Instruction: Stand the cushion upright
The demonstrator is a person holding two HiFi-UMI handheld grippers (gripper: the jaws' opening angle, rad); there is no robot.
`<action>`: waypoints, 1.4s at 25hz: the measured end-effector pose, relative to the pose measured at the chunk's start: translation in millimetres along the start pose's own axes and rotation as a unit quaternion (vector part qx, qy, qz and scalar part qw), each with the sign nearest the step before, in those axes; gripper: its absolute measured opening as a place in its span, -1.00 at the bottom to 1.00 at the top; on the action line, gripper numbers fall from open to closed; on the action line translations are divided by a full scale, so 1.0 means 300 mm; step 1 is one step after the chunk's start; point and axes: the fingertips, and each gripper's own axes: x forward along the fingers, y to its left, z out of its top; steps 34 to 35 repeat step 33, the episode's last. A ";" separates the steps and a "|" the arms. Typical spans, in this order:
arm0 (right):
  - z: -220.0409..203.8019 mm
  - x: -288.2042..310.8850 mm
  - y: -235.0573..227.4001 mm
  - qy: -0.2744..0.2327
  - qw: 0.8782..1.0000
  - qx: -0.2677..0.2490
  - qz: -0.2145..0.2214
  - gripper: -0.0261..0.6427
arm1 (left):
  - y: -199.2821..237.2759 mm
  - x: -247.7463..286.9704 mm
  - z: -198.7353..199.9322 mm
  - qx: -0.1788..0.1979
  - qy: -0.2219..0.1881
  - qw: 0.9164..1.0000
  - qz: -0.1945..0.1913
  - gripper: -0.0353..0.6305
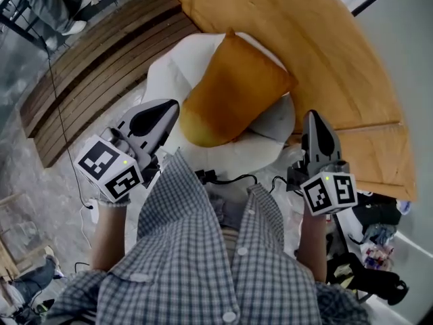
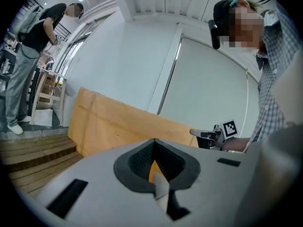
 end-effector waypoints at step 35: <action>-0.098 0.023 -0.010 0.055 0.998 0.001 0.007 -0.90 | 0.024 -0.022 -0.054 -0.044 -0.001 0.999 0.022 -0.87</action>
